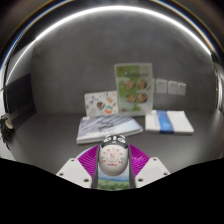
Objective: Arrange mouse
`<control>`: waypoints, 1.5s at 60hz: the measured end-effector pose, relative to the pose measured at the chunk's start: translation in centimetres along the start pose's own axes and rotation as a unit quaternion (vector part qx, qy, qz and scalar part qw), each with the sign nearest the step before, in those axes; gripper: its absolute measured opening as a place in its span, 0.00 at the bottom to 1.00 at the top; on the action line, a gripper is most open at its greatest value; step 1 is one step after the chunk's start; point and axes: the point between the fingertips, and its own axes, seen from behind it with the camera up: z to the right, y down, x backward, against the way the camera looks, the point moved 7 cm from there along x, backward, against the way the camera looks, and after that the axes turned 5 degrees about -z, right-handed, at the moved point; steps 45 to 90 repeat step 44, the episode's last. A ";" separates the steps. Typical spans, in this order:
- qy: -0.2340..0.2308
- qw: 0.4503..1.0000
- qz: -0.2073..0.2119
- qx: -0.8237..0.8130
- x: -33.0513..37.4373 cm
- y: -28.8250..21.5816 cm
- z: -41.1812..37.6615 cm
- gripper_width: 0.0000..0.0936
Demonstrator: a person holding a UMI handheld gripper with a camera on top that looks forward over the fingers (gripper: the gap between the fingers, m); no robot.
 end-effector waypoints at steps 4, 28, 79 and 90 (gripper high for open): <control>0.001 0.999 -0.037 0.012 -1.9 3.2 -2.1 0.45; 0.007 0.993 -0.116 0.008 -3.0 8.3 -2.5 0.85; -0.018 0.993 -0.116 -0.003 7.0 10.9 -0.5 0.91; -0.018 0.993 -0.116 -0.003 7.0 10.9 -0.5 0.91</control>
